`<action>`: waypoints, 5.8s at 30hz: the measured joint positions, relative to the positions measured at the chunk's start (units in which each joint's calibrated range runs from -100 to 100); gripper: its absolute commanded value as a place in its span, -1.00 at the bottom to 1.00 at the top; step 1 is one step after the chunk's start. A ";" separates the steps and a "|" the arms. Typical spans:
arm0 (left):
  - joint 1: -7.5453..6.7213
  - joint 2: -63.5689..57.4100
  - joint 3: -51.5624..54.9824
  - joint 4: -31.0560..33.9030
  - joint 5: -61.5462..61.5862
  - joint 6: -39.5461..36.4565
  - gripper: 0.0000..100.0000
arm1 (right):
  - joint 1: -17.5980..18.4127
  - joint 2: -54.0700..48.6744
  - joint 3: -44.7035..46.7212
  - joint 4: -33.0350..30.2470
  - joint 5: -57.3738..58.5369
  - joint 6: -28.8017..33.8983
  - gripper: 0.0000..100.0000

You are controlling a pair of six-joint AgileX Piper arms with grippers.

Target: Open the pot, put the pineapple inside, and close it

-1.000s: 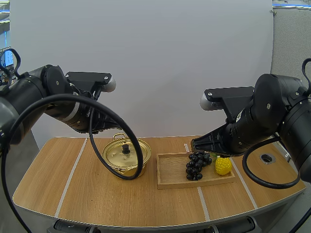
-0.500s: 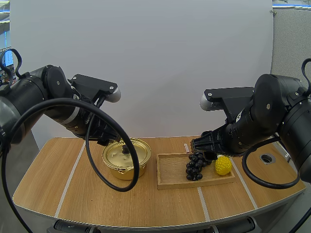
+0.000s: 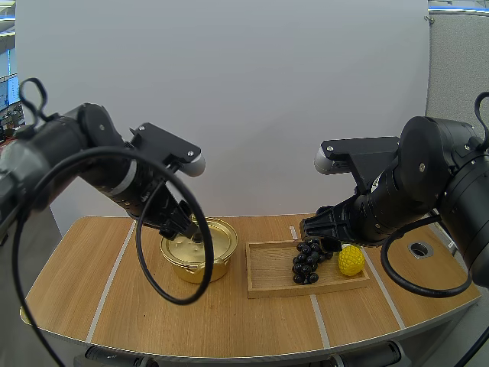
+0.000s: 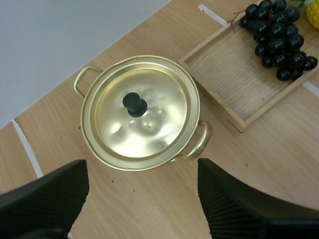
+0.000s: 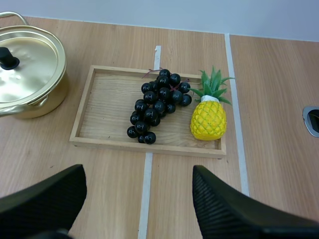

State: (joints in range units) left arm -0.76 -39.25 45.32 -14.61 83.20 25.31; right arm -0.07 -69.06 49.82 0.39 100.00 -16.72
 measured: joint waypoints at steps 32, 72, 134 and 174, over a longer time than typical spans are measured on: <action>-2.19 35.60 -19.21 0.59 -0.52 1.34 1.00 | 0.00 0.00 0.00 0.00 0.00 0.00 1.00; -2.19 44.51 -20.54 0.50 -4.54 1.34 -1.00 | 0.00 0.00 0.00 0.00 0.00 0.00 1.00; -2.19 7.15 -78.30 12.98 -5.08 -9.76 -1.00 | 0.00 0.00 0.00 0.00 0.00 0.00 1.00; -2.19 7.15 -79.07 12.98 -12.49 -12.69 -1.00 | -4.43 25.95 0.00 -4.19 -19.17 0.91 1.00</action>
State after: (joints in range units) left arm -2.95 -32.10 -33.75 -1.63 70.72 12.62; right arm -4.50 -43.11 49.82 -3.80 80.83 -15.81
